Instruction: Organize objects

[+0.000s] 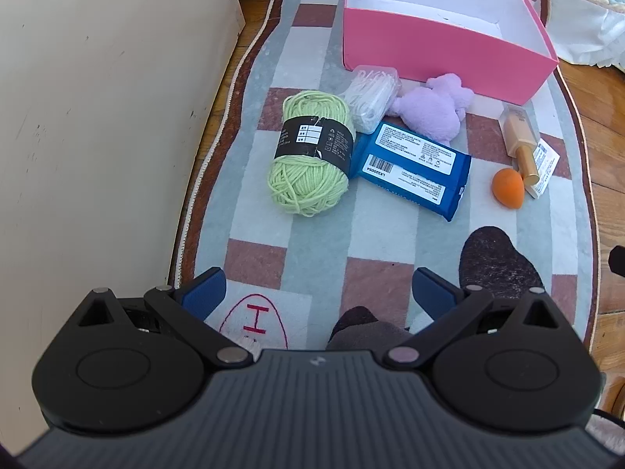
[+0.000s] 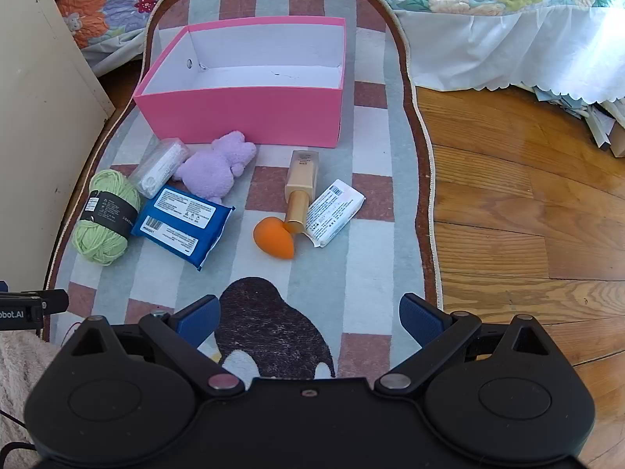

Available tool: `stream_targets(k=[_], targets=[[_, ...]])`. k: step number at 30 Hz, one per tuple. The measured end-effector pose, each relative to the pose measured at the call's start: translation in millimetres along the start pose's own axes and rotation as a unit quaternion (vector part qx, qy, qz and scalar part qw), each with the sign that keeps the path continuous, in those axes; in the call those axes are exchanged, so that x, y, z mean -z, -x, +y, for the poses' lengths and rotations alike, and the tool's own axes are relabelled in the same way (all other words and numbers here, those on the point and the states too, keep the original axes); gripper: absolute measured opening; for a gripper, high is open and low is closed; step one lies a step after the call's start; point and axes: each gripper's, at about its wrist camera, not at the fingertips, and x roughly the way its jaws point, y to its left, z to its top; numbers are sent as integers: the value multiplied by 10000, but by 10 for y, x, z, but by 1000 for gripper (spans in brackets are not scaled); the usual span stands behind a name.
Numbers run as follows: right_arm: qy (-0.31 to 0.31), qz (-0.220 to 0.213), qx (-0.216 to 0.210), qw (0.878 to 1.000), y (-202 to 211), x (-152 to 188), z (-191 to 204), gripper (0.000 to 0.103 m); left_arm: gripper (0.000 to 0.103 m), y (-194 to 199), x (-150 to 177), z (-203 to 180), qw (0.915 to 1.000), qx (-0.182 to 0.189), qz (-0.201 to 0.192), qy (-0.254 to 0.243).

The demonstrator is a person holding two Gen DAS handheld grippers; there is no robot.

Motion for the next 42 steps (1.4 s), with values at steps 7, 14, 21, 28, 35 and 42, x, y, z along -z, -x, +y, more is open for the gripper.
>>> stream_targets(k=[7, 14, 21, 28, 35, 42], targets=[[0, 1, -1, 10000, -7, 5, -11, 100, 103, -9, 22, 42, 10000, 11, 16, 67], [-2, 2, 2, 10000, -8, 2, -17, 100, 103, -14, 32, 70, 10000, 18, 16, 72], [-4, 10, 0, 10000, -9, 3, -29, 100, 103, -20, 39, 102, 9999, 18, 30, 98], [-2, 17, 7, 10000, -12, 5, -28, 100, 103, -21, 38, 105, 9999, 17, 39, 100], [18, 36, 28, 10000, -21, 24, -31, 100, 103, -22, 38, 107, 9999, 24, 40, 94], [36, 66, 63, 10000, -30, 22, -19, 100, 103, -35, 63, 102, 9999, -6, 66, 124]])
